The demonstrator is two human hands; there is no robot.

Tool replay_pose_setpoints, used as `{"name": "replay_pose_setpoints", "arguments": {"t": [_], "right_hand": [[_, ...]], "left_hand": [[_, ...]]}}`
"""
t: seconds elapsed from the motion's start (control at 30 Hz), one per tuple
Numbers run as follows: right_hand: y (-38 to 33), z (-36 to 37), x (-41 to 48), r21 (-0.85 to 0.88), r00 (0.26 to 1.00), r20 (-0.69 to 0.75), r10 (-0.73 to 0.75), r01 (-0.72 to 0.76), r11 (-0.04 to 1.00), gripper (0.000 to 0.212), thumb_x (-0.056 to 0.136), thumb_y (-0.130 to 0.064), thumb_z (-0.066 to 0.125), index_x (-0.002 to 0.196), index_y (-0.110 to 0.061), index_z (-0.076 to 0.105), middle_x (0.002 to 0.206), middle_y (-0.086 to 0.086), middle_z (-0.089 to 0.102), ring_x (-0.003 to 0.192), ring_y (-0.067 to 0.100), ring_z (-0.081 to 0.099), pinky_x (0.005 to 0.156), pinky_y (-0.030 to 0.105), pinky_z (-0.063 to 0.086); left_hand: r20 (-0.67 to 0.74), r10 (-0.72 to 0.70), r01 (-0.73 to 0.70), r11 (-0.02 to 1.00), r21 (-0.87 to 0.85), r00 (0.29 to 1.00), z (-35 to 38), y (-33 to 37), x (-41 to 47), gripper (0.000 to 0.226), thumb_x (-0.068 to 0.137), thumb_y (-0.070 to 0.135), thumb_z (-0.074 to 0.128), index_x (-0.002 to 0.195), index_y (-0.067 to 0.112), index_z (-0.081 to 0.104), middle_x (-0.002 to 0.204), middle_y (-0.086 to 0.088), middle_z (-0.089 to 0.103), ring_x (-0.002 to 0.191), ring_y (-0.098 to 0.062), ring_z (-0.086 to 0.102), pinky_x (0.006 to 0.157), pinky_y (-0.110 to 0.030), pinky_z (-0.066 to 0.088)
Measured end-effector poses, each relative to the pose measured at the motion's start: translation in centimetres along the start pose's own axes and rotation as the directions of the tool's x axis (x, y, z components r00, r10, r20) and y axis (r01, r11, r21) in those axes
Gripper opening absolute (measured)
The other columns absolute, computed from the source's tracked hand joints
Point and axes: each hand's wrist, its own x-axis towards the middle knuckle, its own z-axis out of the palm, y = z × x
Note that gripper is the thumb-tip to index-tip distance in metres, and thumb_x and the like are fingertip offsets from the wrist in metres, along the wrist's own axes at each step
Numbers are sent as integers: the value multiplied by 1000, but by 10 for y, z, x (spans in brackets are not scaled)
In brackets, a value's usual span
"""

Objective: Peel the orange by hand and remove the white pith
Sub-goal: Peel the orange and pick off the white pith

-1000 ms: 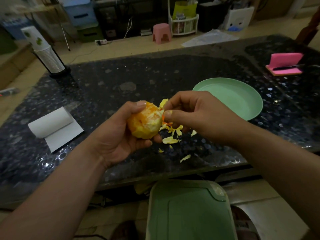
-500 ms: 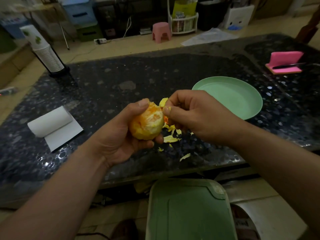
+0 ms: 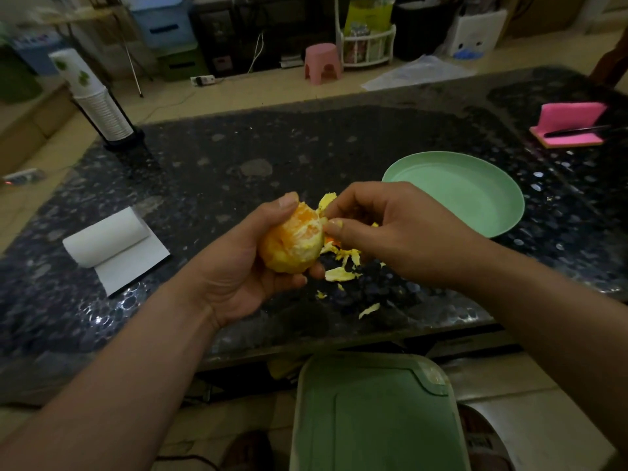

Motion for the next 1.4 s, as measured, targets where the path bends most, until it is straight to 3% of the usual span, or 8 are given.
{"name": "replay_pose_setpoints", "arguments": {"t": [0.23, 0.47, 0.9, 1.0, 1.07, 1.17, 1.27, 1.4], "right_hand": [[-2, 3, -2, -167, 999, -34, -41, 35, 985, 15, 98, -43, 70, 96, -30, 76, 75, -9, 72, 69, 8, 67, 59, 25, 51], [-3, 7, -4, -314, 994, -34, -105, 89, 945, 14, 97, -40, 68, 99, -29, 76, 76, -13, 70, 72, 5, 65, 66, 37, 56], [-7, 17, -4, -359, 977, -105, -184, 135, 924, 7, 94, -27, 69, 87, -25, 69, 70, -12, 61, 65, 6, 57, 59, 36, 50], [-6, 17, -4, -340, 974, -132, -186, 132, 931, 7, 94, -24, 70, 87, -24, 69, 69, -12, 61, 65, 8, 59, 58, 36, 51], [-4, 15, -4, -271, 978, -140, -152, 110, 956, 7, 95, -23, 71, 88, -24, 70, 68, -14, 62, 64, 6, 60, 57, 27, 47], [-3, 12, -3, -135, 989, -128, -80, 63, 989, 8, 97, -21, 72, 90, -24, 72, 65, -19, 62, 62, 1, 59, 55, 15, 42], [-3, 11, -3, -34, 993, -112, -42, 38, 999, 12, 99, -20, 71, 88, -24, 72, 64, -22, 63, 56, 1, 56, 53, 14, 41], [-4, 11, -2, 43, 994, -102, -28, 33, 999, 16, 101, -20, 70, 85, -24, 71, 63, -14, 63, 55, 1, 54, 54, 16, 42]], "left_hand": [[-28, 2, 1, 994, 108, 1000, 7, 1, -3, 39, 78, 49, 70, 104, 20, 76, 95, -12, 76, 70, -27, 71, 51, -27, 59], [-47, 22, -14, 986, 164, 999, 9, -2, 0, 42, 78, 47, 71, 108, 19, 75, 91, -10, 75, 68, -25, 71, 51, -27, 58], [-31, 22, -16, 985, 171, 999, 11, -3, -2, 40, 80, 46, 69, 105, 16, 74, 87, -10, 74, 66, -24, 70, 52, -27, 58], [-30, 23, -18, 988, 156, 999, 11, -3, -3, 35, 78, 46, 70, 98, 18, 77, 87, -10, 75, 66, -25, 71, 52, -28, 59], [-30, 22, -18, 992, 127, 999, 11, -3, -3, 32, 77, 47, 70, 92, 20, 79, 86, -10, 75, 65, -25, 71, 51, -28, 58], [-27, 8, -5, 996, 88, 1000, 10, -1, -3, 42, 79, 47, 69, 106, 17, 74, 90, -10, 75, 67, -26, 71, 50, -27, 58], [-5, -6, 6, 999, 52, 1000, 5, -1, -3, 46, 86, 50, 76, 115, 14, 72, 99, -15, 74, 69, -27, 72, 49, -27, 59], [13, -14, 13, 1000, 12, 1000, 0, -2, -1, 59, 78, 51, 72, 122, 11, 70, 102, -17, 74, 69, -28, 73, 48, -27, 59]]}}
